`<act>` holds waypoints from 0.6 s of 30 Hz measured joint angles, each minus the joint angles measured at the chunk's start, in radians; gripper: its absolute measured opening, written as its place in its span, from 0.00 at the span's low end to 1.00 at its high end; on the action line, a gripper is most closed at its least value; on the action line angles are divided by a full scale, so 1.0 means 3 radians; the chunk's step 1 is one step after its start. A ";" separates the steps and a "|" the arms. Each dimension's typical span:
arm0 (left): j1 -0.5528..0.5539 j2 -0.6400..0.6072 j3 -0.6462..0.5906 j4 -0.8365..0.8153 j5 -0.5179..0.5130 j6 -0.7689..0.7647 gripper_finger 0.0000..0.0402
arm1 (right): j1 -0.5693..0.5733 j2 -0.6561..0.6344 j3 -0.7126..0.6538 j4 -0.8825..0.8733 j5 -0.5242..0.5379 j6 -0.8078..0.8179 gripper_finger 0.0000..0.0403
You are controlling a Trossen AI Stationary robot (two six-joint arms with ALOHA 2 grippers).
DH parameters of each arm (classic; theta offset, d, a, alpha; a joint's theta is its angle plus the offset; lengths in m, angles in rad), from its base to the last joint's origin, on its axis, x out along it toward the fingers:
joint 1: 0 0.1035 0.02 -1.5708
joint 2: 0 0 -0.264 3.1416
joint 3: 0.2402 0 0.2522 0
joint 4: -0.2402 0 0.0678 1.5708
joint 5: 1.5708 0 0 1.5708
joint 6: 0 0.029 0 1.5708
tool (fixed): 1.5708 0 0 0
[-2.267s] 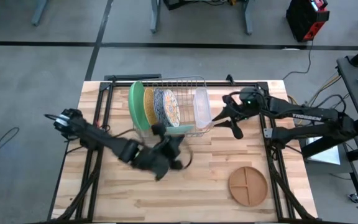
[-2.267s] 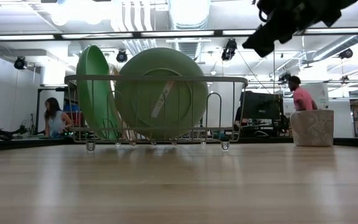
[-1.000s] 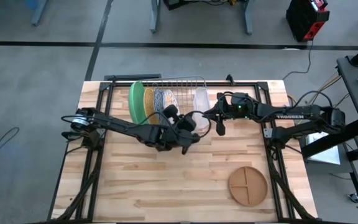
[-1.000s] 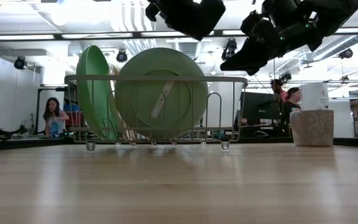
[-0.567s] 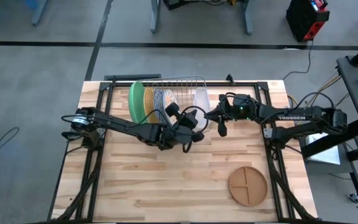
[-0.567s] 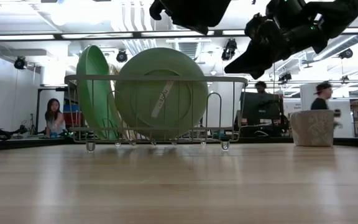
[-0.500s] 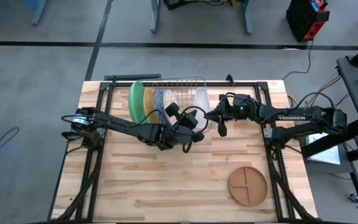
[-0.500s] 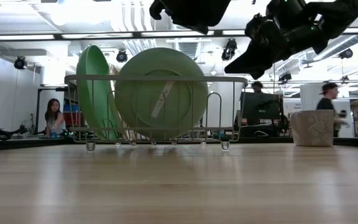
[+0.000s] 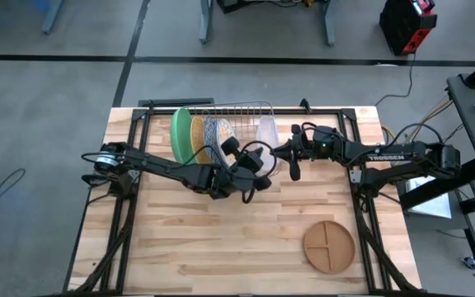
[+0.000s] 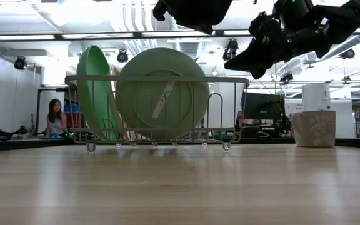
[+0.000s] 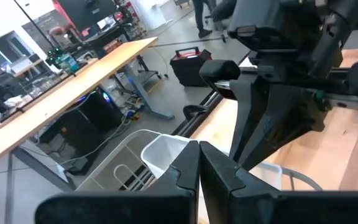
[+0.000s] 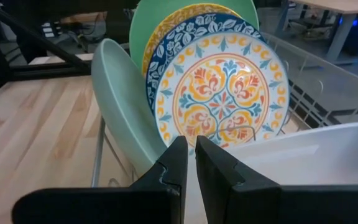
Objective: Sort dishes
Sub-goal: Put the brown plate in the dish rack
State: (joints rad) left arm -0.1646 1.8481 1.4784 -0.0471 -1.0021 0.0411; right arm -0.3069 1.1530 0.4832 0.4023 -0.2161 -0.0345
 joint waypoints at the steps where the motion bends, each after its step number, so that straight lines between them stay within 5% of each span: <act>1: 0.0000 0.0004 0.0000 0.0006 0.0000 -0.0009 0.00 | -0.0001 0.0000 -0.0008 0.0001 0.0001 -0.0001 0.06; 18: 0.0006 0.0053 0.0000 0.0177 -0.0020 0.0076 0.00 | -0.0001 0.0001 -0.0022 0.0001 0.0003 -0.0035 0.05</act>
State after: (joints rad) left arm -0.1627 1.8641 1.4784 0.0058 -1.0080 0.0640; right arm -0.3072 1.1534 0.4767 0.4026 -0.2153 -0.0451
